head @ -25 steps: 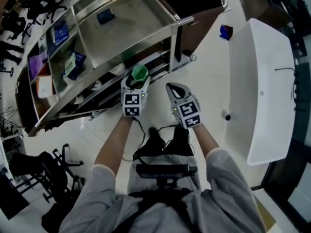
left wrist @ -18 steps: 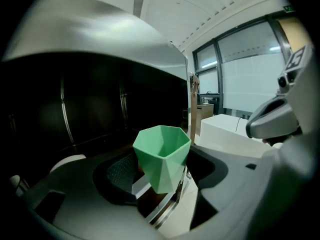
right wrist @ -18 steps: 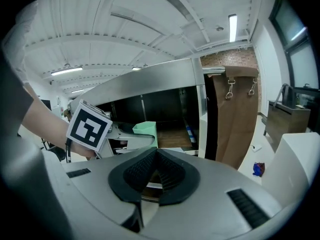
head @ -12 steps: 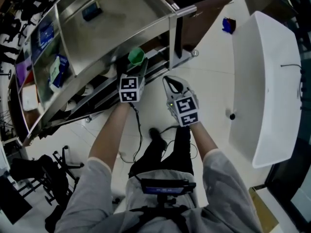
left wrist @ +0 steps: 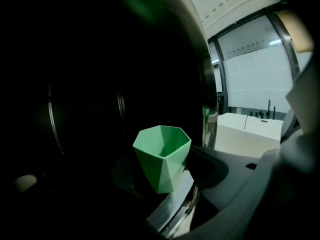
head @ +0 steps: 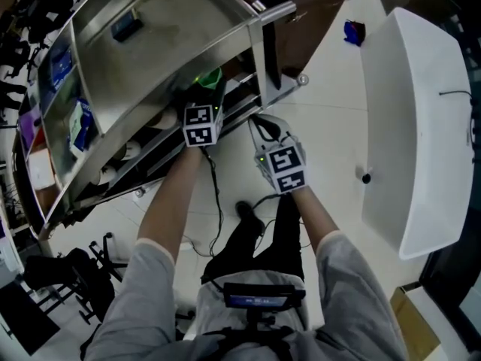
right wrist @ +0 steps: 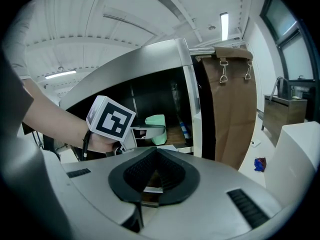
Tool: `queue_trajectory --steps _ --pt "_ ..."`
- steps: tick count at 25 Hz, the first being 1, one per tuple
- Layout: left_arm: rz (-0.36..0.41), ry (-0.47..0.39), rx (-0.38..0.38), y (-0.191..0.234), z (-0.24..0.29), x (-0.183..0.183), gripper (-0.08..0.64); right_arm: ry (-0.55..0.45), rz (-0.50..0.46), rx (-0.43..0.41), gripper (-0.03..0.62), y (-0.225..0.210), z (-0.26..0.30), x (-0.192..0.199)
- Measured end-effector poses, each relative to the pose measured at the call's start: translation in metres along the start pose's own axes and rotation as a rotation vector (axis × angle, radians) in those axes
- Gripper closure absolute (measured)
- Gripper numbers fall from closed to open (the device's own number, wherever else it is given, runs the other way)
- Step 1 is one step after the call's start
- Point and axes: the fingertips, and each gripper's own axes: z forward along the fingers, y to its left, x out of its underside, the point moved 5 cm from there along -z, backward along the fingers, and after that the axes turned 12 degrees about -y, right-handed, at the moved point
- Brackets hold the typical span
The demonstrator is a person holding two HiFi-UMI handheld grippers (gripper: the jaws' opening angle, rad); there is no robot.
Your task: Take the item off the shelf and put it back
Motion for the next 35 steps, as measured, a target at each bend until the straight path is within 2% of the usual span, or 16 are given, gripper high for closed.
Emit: queue_trajectory --steps 4,11,12,14,15,21,29,35 --pt "-0.008 0.016 -0.017 0.003 0.007 0.008 0.25 0.0 0.006 0.0 0.584 -0.003 -0.001 0.001" --pt "-0.043 -0.003 -0.066 0.003 0.008 0.009 0.247 0.008 0.002 0.006 0.584 -0.008 -0.008 0.003" --pt "-0.05 -0.002 -0.071 0.003 0.007 0.01 0.242 0.008 0.001 0.005 0.584 -0.009 -0.008 0.002" --pt "-0.059 0.006 -0.069 0.002 0.006 0.011 0.165 0.006 0.0 0.004 0.584 -0.01 -0.009 0.001" --pt "-0.058 0.011 -0.067 0.002 0.005 0.012 0.148 0.005 0.001 0.005 0.584 -0.01 -0.01 0.0" --pt "-0.047 0.024 -0.065 -0.001 -0.01 0.005 0.146 0.008 -0.005 0.001 0.584 -0.006 -0.017 -0.004" --pt "-0.064 0.104 -0.068 -0.014 -0.079 -0.004 0.146 0.022 -0.018 -0.007 0.584 0.007 -0.041 -0.028" --pt "-0.145 0.156 -0.087 -0.029 -0.162 -0.018 0.151 0.047 -0.048 -0.025 0.584 0.014 -0.068 -0.048"
